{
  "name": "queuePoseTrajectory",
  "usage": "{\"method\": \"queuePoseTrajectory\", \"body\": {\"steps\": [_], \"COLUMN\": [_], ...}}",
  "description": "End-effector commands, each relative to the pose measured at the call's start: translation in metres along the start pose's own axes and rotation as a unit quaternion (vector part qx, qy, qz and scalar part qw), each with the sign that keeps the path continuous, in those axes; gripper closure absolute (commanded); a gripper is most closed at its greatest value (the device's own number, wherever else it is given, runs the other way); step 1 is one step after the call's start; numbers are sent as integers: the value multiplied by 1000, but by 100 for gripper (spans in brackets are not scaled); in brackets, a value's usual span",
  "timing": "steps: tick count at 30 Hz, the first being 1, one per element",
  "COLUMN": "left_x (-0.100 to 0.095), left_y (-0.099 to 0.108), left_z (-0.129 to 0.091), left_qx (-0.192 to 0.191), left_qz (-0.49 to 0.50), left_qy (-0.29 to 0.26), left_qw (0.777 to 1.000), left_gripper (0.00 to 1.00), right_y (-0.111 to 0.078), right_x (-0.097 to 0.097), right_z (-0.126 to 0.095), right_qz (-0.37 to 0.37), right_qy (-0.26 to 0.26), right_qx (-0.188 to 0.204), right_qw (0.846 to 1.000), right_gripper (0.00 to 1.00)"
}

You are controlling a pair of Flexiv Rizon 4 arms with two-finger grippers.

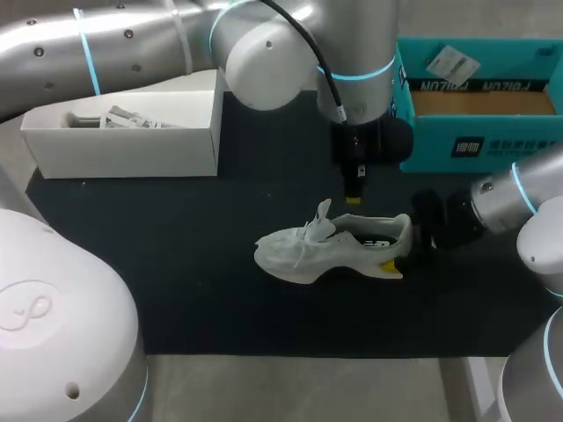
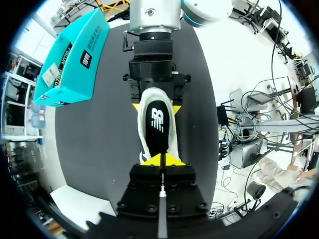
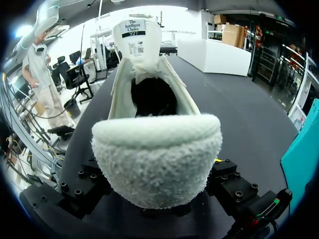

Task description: Take the shoe out of the shoebox, open the shoe tongue, remove and reinsert the insole, then place the shoe into the shoebox

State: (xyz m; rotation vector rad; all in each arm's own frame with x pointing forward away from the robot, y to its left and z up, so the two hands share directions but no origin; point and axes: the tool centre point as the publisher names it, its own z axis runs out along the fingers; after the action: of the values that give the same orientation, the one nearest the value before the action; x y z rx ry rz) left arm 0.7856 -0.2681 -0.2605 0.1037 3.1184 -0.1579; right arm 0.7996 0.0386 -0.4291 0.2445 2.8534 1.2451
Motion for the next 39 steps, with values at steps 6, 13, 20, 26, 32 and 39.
{"method": "queuePoseTrajectory", "body": {"steps": [6, 13, 20, 26, 32, 39], "left_x": [-2, -1, -7, -4, 5, 2], "left_y": [-24, -32, -22, -7, 5, -7], "left_z": [55, 95, 119, 121, 122, 117], "left_qx": [1, 0, -16, -25, -30, -23], "left_qz": [4, 1, -12, -5, -8, 1], "left_qy": [-7, -14, -5, 7, 17, 17], "left_qw": [1000, 1000, 1000, 1000, 999, 1000], "left_gripper": [100, 100, 100, 100, 100, 100], "right_y": [1, 1, 1, 1, 1, 1], "right_x": [1, 1, 1, 1, 1, 1], "right_z": [0, 0, 0, 0, 0, 0], "right_qz": [0, 0, 0, 0, 0, 0], "right_qy": [-1, -1, -1, -1, -1, -1], "right_qx": [1, 1, 1, 1, 1, 1], "right_qw": [1000, 1000, 1000, 1000, 1000, 1000], "right_gripper": [100, 100, 100, 100, 100, 100]}}
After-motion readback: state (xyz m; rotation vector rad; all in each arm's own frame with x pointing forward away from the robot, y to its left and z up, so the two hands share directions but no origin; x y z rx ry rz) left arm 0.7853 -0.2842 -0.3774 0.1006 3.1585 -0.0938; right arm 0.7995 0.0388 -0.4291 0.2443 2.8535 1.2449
